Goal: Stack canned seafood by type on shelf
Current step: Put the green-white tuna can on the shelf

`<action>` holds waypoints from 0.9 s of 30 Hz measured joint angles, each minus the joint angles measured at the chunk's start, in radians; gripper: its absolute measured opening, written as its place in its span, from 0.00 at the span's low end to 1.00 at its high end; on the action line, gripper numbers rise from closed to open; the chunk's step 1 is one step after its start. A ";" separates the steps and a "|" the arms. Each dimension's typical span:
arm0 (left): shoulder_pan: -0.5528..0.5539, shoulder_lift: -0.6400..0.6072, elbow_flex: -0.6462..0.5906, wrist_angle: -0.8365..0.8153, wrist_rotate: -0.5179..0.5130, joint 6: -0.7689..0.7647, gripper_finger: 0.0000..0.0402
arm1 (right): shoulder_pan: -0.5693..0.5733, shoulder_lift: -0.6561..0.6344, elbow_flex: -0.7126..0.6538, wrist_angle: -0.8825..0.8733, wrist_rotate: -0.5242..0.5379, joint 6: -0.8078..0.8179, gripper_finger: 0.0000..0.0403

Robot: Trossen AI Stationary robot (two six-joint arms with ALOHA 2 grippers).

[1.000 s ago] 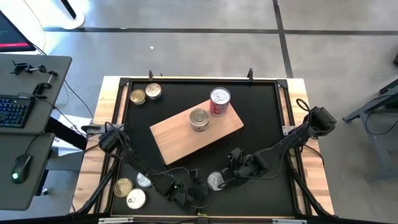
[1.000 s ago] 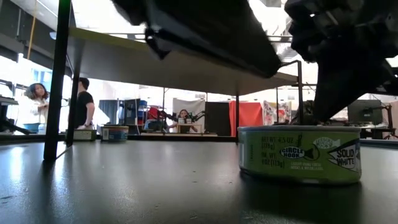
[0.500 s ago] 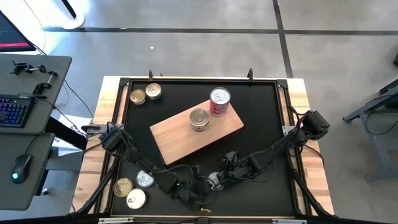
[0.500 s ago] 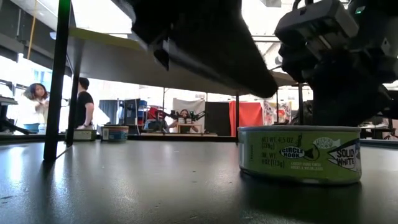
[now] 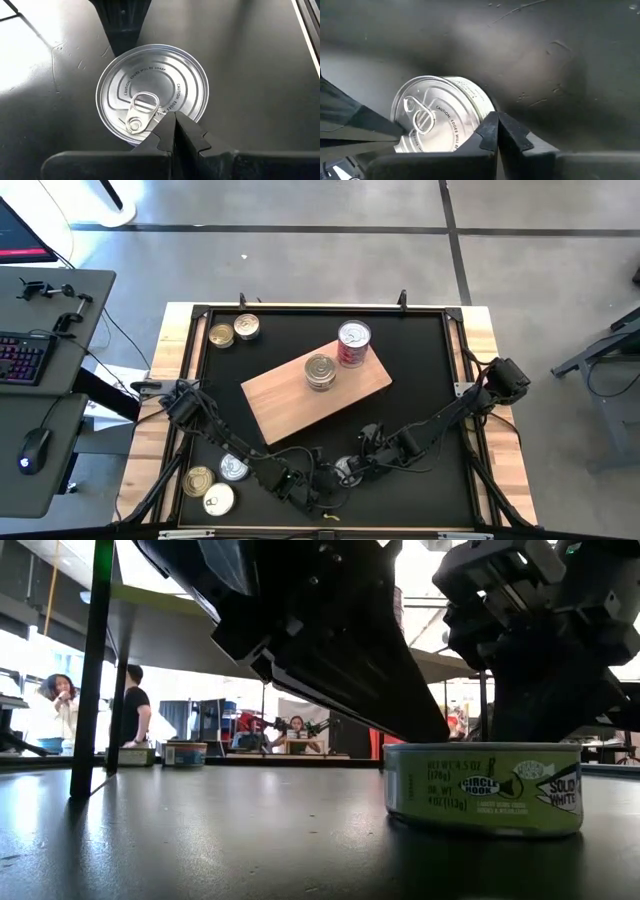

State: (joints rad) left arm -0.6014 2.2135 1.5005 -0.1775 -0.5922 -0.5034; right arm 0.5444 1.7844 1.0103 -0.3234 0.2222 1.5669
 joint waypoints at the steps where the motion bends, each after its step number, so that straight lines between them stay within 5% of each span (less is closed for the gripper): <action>1: 0.001 0.000 0.000 -0.003 0.000 0.000 0.00 | 0.001 0.000 0.000 0.007 -0.008 0.000 0.00; 27: 0.003 0.005 -0.002 -0.027 -0.027 0.010 0.00 | 0.125 -0.015 0.127 0.034 0.034 0.057 0.00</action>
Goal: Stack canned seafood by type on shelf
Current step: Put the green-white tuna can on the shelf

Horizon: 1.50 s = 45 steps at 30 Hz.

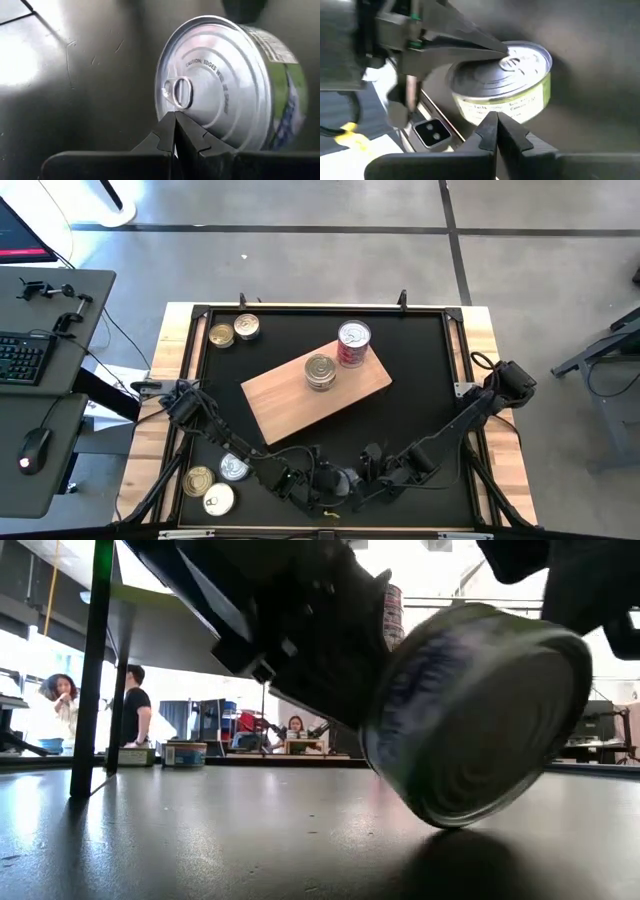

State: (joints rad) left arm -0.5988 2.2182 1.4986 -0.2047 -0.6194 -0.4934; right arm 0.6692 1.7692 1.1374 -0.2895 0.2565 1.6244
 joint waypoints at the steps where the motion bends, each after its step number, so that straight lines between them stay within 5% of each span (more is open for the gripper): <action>1: 0.002 0.001 0.000 0.000 0.001 0.000 0.00 | 0.000 0.000 0.000 0.007 0.009 0.001 0.00; 24: 0.018 -0.023 0.000 -0.085 0.033 0.085 0.00 | -0.015 -0.004 -0.005 0.056 0.106 -0.035 0.00; 33: 0.012 -0.068 0.000 -0.282 0.042 0.055 0.00 | -0.045 -0.099 -0.006 0.019 0.173 -0.251 0.00; 39: -0.024 -0.146 0.000 -0.405 0.037 -0.130 0.00 | -0.097 -0.167 -0.006 0.069 -0.026 -0.591 0.08; 45: -0.139 -0.195 0.000 -0.370 -0.021 -0.336 0.00 | -0.123 -0.151 0.042 0.082 -0.259 -0.903 0.36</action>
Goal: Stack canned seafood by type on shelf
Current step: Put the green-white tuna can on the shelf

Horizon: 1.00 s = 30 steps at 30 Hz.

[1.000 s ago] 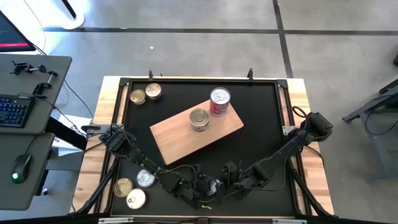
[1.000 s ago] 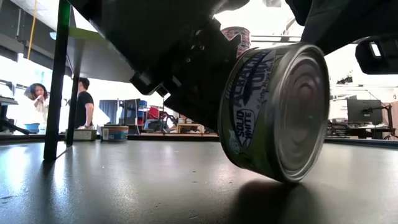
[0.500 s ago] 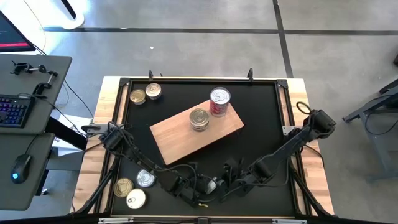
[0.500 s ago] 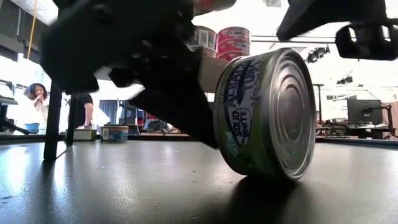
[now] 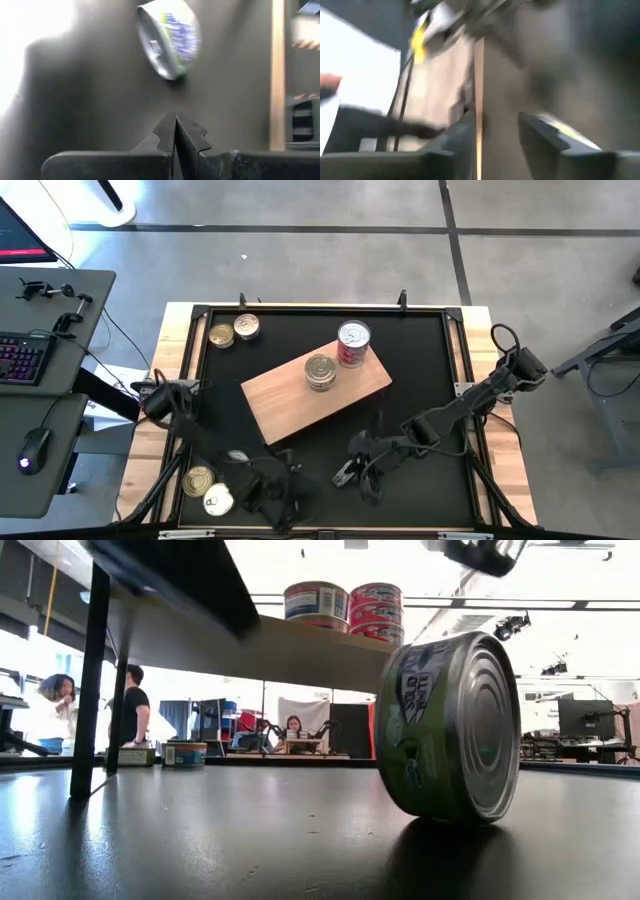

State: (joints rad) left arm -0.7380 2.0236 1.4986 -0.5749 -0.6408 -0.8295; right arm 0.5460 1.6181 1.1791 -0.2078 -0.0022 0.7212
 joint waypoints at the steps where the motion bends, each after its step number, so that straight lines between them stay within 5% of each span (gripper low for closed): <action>1: -0.022 -0.006 0.000 0.011 -0.015 -0.042 0.00 | 0.001 0.012 0.014 -0.001 -0.044 -0.063 0.41; 4: -0.091 -0.024 0.000 0.033 -0.070 -0.173 0.00 | 0.001 0.050 0.070 -0.055 -0.136 -0.259 0.56; 10: -0.198 -0.089 0.000 0.099 -0.257 -0.367 0.00 | -0.014 0.124 0.186 -0.366 -0.078 -0.566 0.74; 19: -0.230 -0.153 0.001 0.245 -0.551 -0.239 0.00 | -0.051 0.215 0.214 -0.500 -0.023 -0.752 0.76; 30: -0.215 -0.156 0.001 0.315 -0.584 -0.081 0.00 | -0.054 0.318 0.213 -0.486 0.022 -0.761 0.73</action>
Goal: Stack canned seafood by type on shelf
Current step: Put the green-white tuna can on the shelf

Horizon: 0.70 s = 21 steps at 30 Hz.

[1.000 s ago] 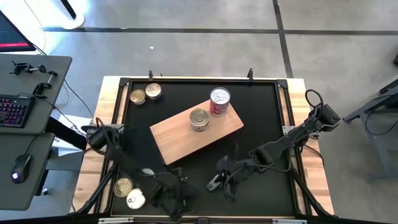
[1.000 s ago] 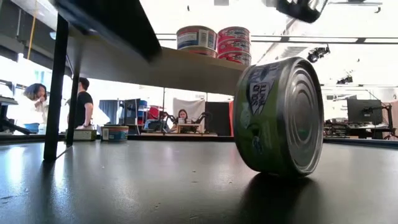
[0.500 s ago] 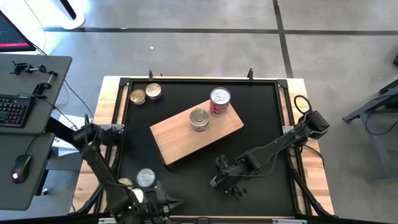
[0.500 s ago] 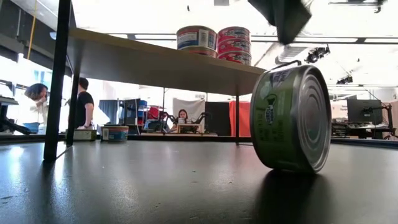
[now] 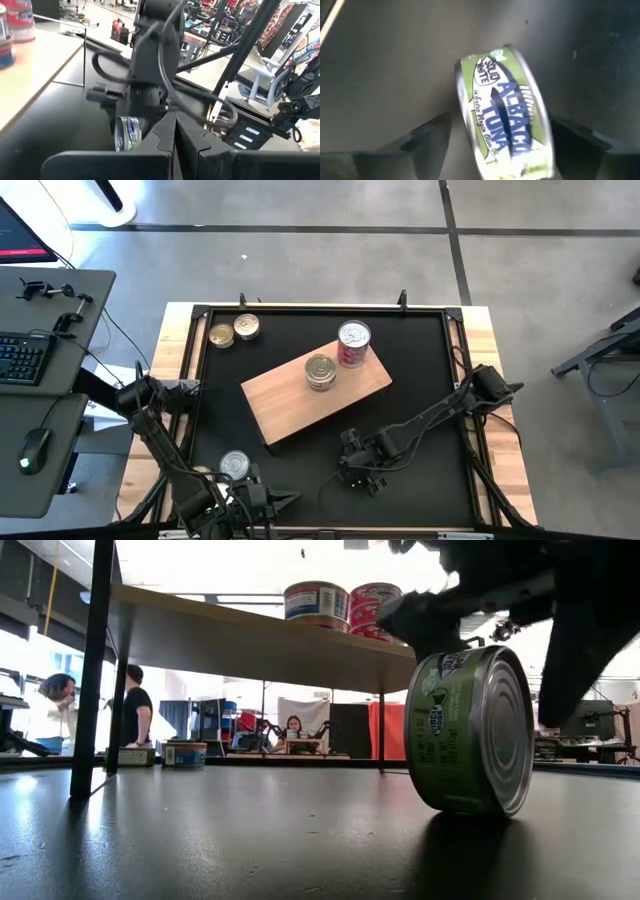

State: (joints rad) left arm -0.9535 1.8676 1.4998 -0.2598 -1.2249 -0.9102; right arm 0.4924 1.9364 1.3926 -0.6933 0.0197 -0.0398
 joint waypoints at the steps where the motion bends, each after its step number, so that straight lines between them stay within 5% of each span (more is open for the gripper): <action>1: -0.001 -0.004 0.000 0.003 -0.004 0.016 0.00 | 0.003 0.005 0.000 0.001 0.007 0.011 0.70; 8: -0.019 -0.093 0.000 0.045 -0.031 0.229 0.00 | 0.021 0.004 0.011 0.016 0.043 0.044 0.28; 15: -0.056 -0.203 0.000 0.050 -0.125 0.451 0.00 | 0.036 0.003 0.209 -0.070 0.074 0.159 0.28; 21: -0.115 -0.282 0.000 0.044 -0.277 0.607 0.00 | 0.076 -0.001 0.467 -0.084 0.436 -0.015 0.28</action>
State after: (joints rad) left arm -1.0682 1.5851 1.4998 -0.2153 -1.5021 -0.3034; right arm 0.5681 1.9350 1.8599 -0.7769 0.4560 -0.0546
